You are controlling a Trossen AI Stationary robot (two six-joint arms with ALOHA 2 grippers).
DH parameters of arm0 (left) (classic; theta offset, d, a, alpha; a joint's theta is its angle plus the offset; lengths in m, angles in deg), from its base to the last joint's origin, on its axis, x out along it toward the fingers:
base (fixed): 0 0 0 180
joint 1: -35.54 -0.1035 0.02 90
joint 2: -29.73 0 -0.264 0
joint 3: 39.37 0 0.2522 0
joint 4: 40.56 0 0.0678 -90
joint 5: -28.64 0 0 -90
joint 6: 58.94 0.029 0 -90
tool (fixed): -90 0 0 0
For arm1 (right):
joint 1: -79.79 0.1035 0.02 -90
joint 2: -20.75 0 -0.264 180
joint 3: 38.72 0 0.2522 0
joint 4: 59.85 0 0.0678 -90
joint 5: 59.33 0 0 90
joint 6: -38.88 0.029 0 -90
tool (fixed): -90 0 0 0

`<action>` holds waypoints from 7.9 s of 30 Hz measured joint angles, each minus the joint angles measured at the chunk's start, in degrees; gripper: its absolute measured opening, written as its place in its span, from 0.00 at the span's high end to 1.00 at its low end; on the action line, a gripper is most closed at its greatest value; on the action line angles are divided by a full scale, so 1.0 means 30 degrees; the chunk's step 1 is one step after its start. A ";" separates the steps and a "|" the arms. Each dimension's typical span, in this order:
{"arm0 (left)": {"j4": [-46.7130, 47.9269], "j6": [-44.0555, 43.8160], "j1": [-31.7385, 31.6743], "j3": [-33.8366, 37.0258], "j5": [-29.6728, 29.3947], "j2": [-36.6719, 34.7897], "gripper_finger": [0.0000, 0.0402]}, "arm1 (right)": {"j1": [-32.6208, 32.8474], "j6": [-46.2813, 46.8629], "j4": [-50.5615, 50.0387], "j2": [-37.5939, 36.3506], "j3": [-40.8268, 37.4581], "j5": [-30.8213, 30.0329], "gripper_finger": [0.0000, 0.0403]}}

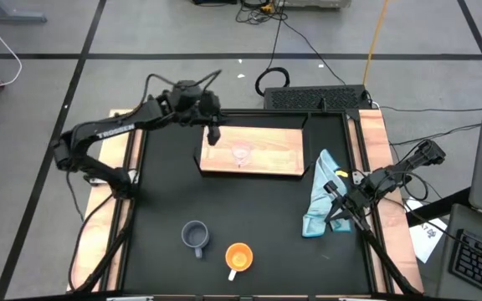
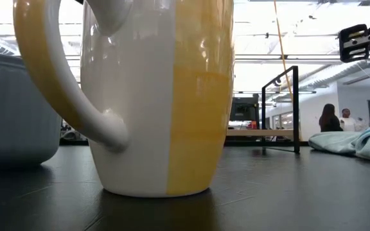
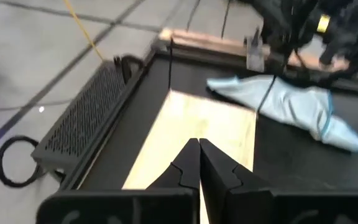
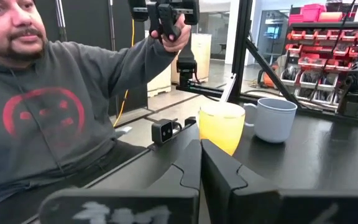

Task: Stack small to large cups/mugs on shelf
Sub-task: Put the transparent mug on the shelf

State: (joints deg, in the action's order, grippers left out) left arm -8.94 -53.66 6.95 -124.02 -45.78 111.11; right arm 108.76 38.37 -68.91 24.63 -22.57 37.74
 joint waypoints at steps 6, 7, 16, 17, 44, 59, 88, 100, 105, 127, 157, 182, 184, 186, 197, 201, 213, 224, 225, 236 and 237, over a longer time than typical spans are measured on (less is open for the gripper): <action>0.2984 0.0866 -0.0350 -0.2622 0.0010 0.2883 0.97 | 0.0000 -0.0043 -0.0108 0.0000 0.0000 0.0000 1.00; 0.3500 0.0868 -0.0379 -0.2999 0.0006 0.3343 0.97 | 0.0000 -0.0043 -0.0122 0.0000 0.0000 0.0000 1.00; 0.7543 0.2513 0.0237 -0.5631 -0.0161 0.6429 0.99 | 0.0000 -0.0043 -0.0588 0.0000 0.0000 -0.0022 1.00; 0.8012 0.2785 0.0367 -0.5901 -0.0181 0.6621 0.98 | 0.0000 -0.0043 -0.0588 0.0000 0.0000 -0.0022 1.00; 1.2660 0.4576 0.1124 -0.8408 -0.1058 0.7176 0.36 | 0.0000 -0.0050 -0.0834 0.0007 0.0000 -0.1443 1.00; 1.0652 0.5303 0.1562 -0.8386 -0.1196 0.8445 0.36 | 0.0000 -0.0006 -0.0916 0.0011 0.0000 -0.1486 1.00; 1.1167 0.4614 0.1489 -0.8386 -0.2355 0.9311 0.36 | 0.0000 0.0303 -0.1081 0.0022 -0.0015 -0.1450 1.00; 1.1527 0.3682 0.1408 -0.8386 -0.2210 0.9427 0.36 | 0.0000 0.0608 -0.1087 0.0022 -0.0015 -0.1443 1.00; 1.1593 0.3522 0.1408 -0.8379 -0.2195 0.9427 0.36 | 0.0000 0.0486 -0.1085 0.0022 -0.0015 -0.1435 1.00; 1.1237 0.3874 0.1561 -0.8371 -0.2657 0.9420 0.37 | 0.0000 0.0460 -0.1087 0.0022 -0.0015 -0.1435 1.00; 1.0494 0.4581 0.1394 -0.8342 -0.2690 1.0375 0.37 | 0.0007 0.0533 -0.1098 0.0138 -0.0015 -0.1362 1.00; 1.0479 0.4763 0.1394 -0.8342 -0.2690 1.0375 0.74 | 0.0007 0.0526 -0.1098 0.0138 -0.0011 -0.1362 1.00; 1.0462 0.4763 0.1394 -0.8342 -0.2690 1.0375 0.77 | 0.0007 0.0526 -0.1098 0.0138 -0.0015 -0.1362 1.00; 1.0458 0.4758 0.1394 -0.8342 -0.2690 1.0375 0.78 | 0.0002 0.0532 -0.1092 0.0138 -0.0014 -0.1362 1.00; 1.0458 0.4769 0.1394 -0.8349 -0.2704 1.0375 0.92 | 0.0007 0.0526 -0.1097 0.0138 -0.0014 -0.1362 1.00; 1.0461 0.5124 0.1394 -0.8357 -0.2733 1.0375 0.98 | 0.0004 0.0526 -0.1091 0.0143 -0.0015 -0.1362 1.00; 1.0501 0.5705 0.1401 -0.8371 -0.3521 1.0367 0.99 | 0.0007 0.0584 -0.1091 0.0146 -0.0012 -0.1362 1.00; 1.0932 0.6370 0.1150 -0.8364 -0.3245 0.9841 1.00 | 0.0000 0.0591 -0.1083 0.0146 -0.0008 -0.1355 1.00; 1.0952 0.6384 0.1146 -0.8364 -0.3336 0.9766 1.00 | 0.0007 0.0591 -0.1083 0.0146 -0.0007 -0.1355 1.00; 1.2075 0.6734 0.1103 -0.8364 -0.3564 0.9351 1.00 | 0.0003 0.0569 -0.1061 0.0146 -0.0010 -0.1355 1.00; 1.2075 0.6757 0.1103 -0.8364 -0.3564 0.9321 1.00 | 0.0007 0.0563 -0.1061 0.0146 -0.0013 -0.1354 1.00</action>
State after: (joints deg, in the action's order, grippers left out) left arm 27.28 -33.39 10.26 -149.11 -56.48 139.07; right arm 108.78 40.06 -72.09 25.07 -22.61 33.68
